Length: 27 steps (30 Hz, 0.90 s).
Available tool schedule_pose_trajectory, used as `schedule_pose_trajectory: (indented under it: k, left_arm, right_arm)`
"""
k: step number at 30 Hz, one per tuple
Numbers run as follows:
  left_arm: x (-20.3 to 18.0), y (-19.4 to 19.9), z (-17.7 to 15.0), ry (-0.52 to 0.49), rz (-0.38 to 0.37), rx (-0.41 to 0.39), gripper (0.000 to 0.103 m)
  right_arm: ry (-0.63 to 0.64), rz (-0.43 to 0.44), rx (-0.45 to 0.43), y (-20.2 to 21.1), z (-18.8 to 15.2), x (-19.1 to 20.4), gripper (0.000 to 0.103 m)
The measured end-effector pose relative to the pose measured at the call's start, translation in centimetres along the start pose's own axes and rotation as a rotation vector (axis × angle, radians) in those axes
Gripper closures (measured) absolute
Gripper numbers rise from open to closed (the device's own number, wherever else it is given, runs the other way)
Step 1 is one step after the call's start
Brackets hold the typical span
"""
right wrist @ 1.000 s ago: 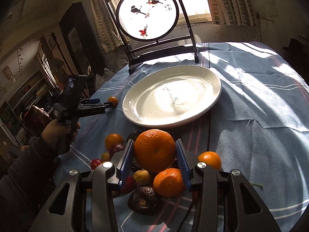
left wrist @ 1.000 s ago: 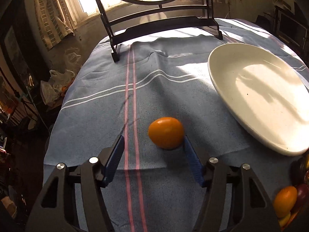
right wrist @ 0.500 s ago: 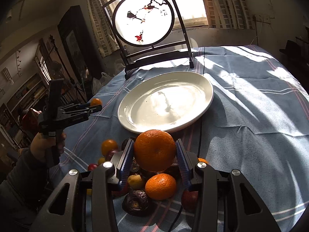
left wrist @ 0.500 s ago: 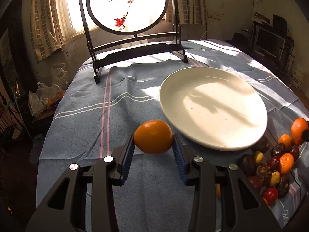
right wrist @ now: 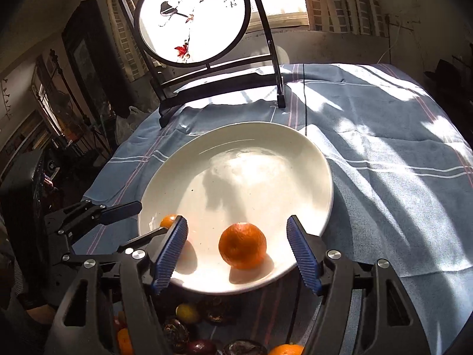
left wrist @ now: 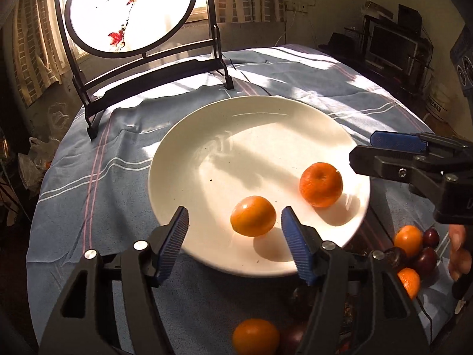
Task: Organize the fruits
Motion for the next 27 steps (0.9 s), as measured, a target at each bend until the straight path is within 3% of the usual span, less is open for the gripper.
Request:
schedule_pose_trajectory:
  k: [4, 10, 14, 19, 22, 24, 25, 27]
  left_arm:
    - [1.7, 4.7, -1.6, 0.018, 0.02, -0.071, 0.021]
    - [0.8, 10.5, -9.2, -0.027, -0.043, -0.076, 0.016]
    - [-1.0, 12.0, -14.2, -0.056, -0.089, -0.037, 0.016]
    - [-2.4, 11.6, -16.7, -0.064, -0.09, -0.016, 0.016]
    - [-3.0, 10.4, -16.9, -0.056, -0.078, -0.008, 0.028]
    - [-3.3, 9.2, -17.0, -0.057, -0.07, 0.006, 0.048]
    - [-3.4, 8.9, -17.1, -0.04, -0.106, 0.01, 0.058]
    - [-3.4, 9.0, -17.1, -0.024, -0.118, 0.001, 0.061]
  right_arm:
    - [0.049, -0.03, -0.034, 3.7, -2.1, 0.6, 0.033]
    - [0.065, -0.073, -0.071, 8.7, -8.3, -0.1, 0.033]
    - [0.008, -0.057, -0.057, 10.1, -11.6, -0.9, 0.033]
    - [0.015, -0.054, -0.052, 10.8, -13.6, -0.2, 0.033]
    - [0.038, -0.075, -0.052, 10.9, -14.1, 0.2, 0.033]
    - [0.049, -0.091, -0.053, 11.1, -14.5, 0.2, 0.033]
    - [0.05, -0.098, -0.049, 11.1, -14.6, 0.0, 0.033]
    - [0.049, -0.101, -0.035, 11.2, -15.2, -0.3, 0.033]
Point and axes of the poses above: each gripper's, at about its wrist camera, not at the fingertips, and y roughly against the way its jaws point, x to its left, z to its top, the point moved 4 cm from there along -y, roughly the way its jaws point, and after that the axes turned 8 degrees about z, right-handed, at the moved point
